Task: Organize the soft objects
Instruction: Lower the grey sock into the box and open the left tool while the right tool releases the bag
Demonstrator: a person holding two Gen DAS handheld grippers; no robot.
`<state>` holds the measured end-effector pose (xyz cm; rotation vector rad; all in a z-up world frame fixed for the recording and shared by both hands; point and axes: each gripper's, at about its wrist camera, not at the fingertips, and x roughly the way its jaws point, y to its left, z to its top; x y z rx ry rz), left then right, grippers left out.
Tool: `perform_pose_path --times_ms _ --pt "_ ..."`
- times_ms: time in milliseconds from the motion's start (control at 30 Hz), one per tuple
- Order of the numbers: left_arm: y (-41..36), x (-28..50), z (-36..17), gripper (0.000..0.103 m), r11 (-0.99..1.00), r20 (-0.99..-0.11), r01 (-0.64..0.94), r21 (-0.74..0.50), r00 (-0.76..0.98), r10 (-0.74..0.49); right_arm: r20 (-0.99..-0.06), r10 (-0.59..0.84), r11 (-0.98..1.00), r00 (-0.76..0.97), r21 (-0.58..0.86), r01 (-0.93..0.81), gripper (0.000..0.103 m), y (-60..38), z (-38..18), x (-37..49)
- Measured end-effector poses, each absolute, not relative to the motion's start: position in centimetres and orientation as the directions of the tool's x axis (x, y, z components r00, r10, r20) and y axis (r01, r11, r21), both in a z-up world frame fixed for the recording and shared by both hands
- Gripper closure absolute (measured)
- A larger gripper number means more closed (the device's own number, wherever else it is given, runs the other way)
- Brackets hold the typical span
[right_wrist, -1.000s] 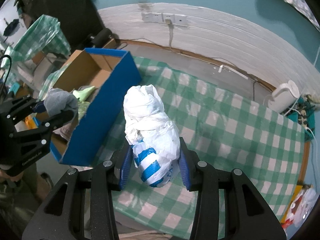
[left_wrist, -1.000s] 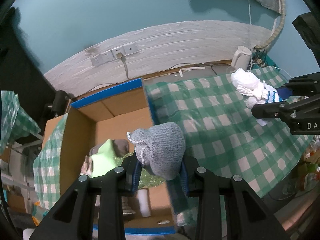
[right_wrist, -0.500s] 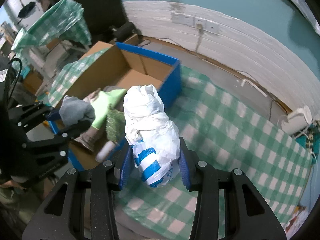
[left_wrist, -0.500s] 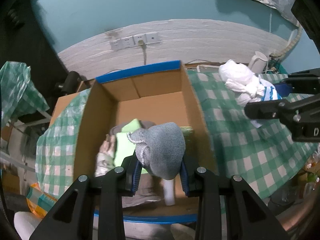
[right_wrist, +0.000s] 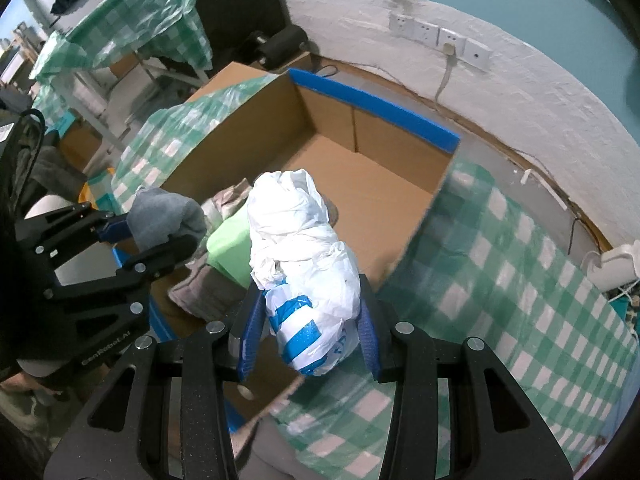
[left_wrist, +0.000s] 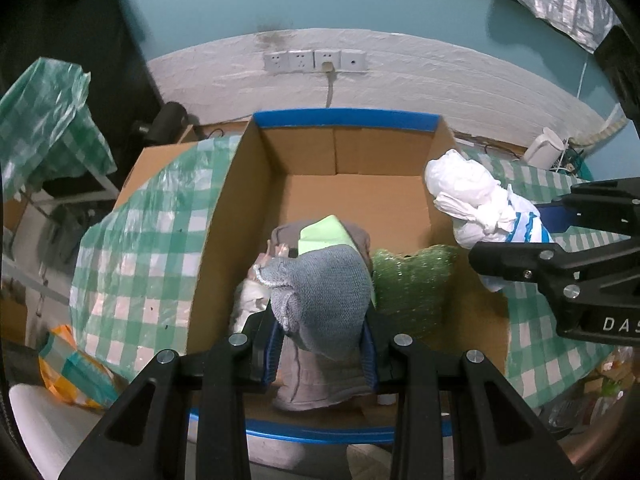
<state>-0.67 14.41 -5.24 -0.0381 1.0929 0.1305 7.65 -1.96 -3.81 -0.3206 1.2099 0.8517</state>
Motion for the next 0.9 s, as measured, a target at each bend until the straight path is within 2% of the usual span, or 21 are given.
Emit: perform_pose_path --times_ms 200,267,333,367,567,633,800,900 --pt "15.0 -0.6 -6.0 0.063 0.99 -0.896 -0.132 0.043 0.434 0.097 -0.915 0.395 0.661 0.081 0.222 -0.716 0.058 -0.6 -4.9 7.7" --pt "15.1 -0.7 -6.1 0.059 0.99 -0.9 -0.134 0.039 0.426 0.093 -0.917 0.391 0.663 0.086 0.215 -0.717 0.051 -0.6 -5.0 7.6" --pt "15.2 -0.7 -6.0 0.048 0.99 -0.9 -0.136 0.041 0.425 0.096 -0.913 0.395 0.665 0.097 0.211 -0.716 0.045 -0.7 -4.9 7.5" --pt "15.2 -0.8 -5.9 0.048 0.989 -0.898 -0.139 0.045 0.427 0.101 -0.912 0.397 0.666 0.102 0.21 -0.716 0.044 -0.7 -4.8 7.6" --pt "15.3 -1.2 -4.5 0.038 0.989 -0.882 -0.139 0.057 0.458 0.115 -0.902 0.412 0.679 0.129 0.209 -0.704 0.043 -2.0 -4.0 7.8" --pt "15.4 -1.5 -4.0 0.032 0.989 -0.877 -0.14 0.052 0.467 0.112 -0.898 0.413 0.685 0.149 0.198 -0.701 0.042 -2.6 -3.5 7.8" --pt "14.9 -1.8 -2.6 0.031 0.99 -0.867 -0.134 0.053 0.485 0.112 -0.884 0.424 0.697 0.198 0.178 -0.695 0.042 -4.0 -1.8 7.7" --pt "14.5 -2.1 -1.9 0.025 0.992 -0.859 -0.122 0.039 0.503 0.095 -0.873 0.433 0.701 0.225 0.169 -0.693 0.042 -4.6 -0.9 7.4"
